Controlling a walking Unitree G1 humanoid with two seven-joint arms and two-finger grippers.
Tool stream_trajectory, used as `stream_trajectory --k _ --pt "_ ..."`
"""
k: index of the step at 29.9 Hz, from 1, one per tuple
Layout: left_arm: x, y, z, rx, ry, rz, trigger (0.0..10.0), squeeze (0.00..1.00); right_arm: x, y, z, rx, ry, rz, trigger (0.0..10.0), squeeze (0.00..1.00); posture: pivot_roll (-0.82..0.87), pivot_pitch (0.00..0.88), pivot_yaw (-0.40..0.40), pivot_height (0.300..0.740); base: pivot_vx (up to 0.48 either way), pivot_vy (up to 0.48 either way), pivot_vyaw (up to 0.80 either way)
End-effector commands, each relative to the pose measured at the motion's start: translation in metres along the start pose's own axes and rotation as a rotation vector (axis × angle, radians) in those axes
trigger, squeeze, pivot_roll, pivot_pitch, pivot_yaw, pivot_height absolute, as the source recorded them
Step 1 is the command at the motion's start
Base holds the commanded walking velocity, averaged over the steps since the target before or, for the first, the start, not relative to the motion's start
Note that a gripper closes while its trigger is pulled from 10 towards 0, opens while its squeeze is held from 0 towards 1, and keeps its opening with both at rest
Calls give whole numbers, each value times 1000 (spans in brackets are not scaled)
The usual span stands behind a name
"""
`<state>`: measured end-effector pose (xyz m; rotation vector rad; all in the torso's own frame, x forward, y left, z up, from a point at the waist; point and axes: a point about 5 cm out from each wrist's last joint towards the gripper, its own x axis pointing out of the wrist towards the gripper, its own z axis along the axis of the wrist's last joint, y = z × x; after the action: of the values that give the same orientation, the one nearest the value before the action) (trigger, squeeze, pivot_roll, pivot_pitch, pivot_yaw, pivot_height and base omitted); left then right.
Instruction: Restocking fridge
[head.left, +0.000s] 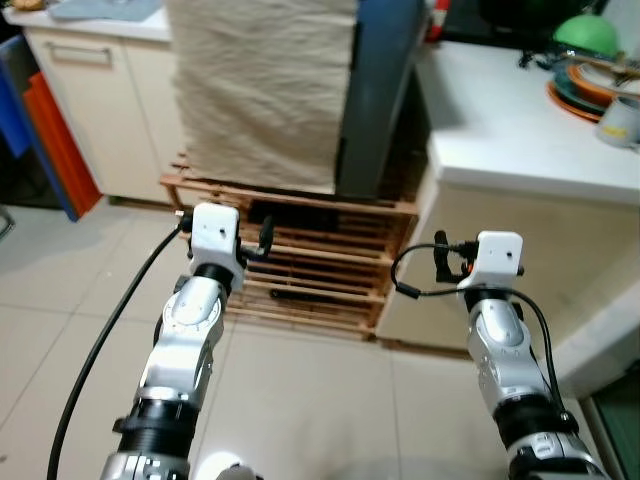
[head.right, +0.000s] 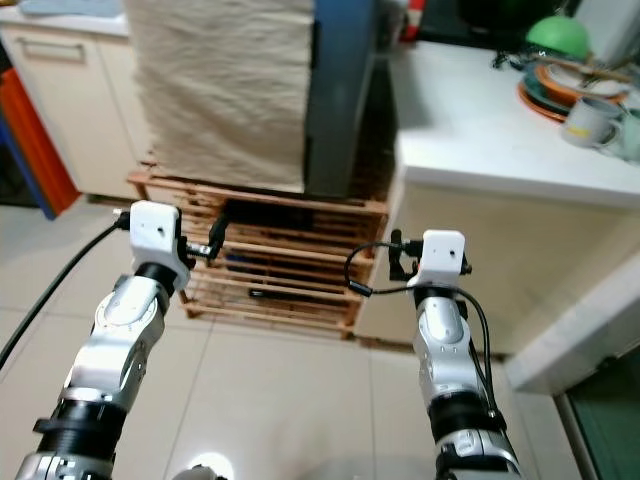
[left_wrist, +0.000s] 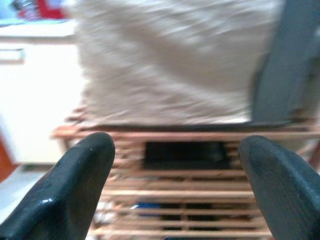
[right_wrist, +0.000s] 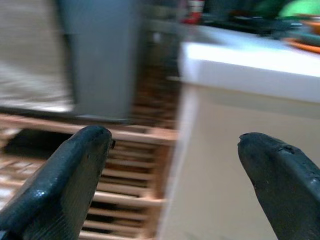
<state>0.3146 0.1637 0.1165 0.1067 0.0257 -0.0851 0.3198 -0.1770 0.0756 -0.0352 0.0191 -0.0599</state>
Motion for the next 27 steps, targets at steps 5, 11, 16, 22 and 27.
stream_trajectory --k 5,11,16,22,27 --pt "5 4 1 -13 9 13 10000 0 0 -2 -3 -4 11 -5 10000 0 -42 0 -51 740 0 465 0" --pt "8 1 5 91 -19 7 10000 0 -3 1 -6 -14 15 15 10000 0 -51 0 -43 740 0 196 0" --pt "10 2 0 34 14 12 10000 0 -5 4 -9 -8 26 47 10000 0 -59 0 -49 740 151 118 0" --pt "18 -7 2 42 6 -3 10000 0 -4 9 -8 -15 25 76 10000 0 -69 0 -55 740 368 307 0" --pt "18 -8 0 53 11 -11 10000 0 -5 8 -11 -21 36 67 10000 0 -72 0 -54 740 368 310 0"
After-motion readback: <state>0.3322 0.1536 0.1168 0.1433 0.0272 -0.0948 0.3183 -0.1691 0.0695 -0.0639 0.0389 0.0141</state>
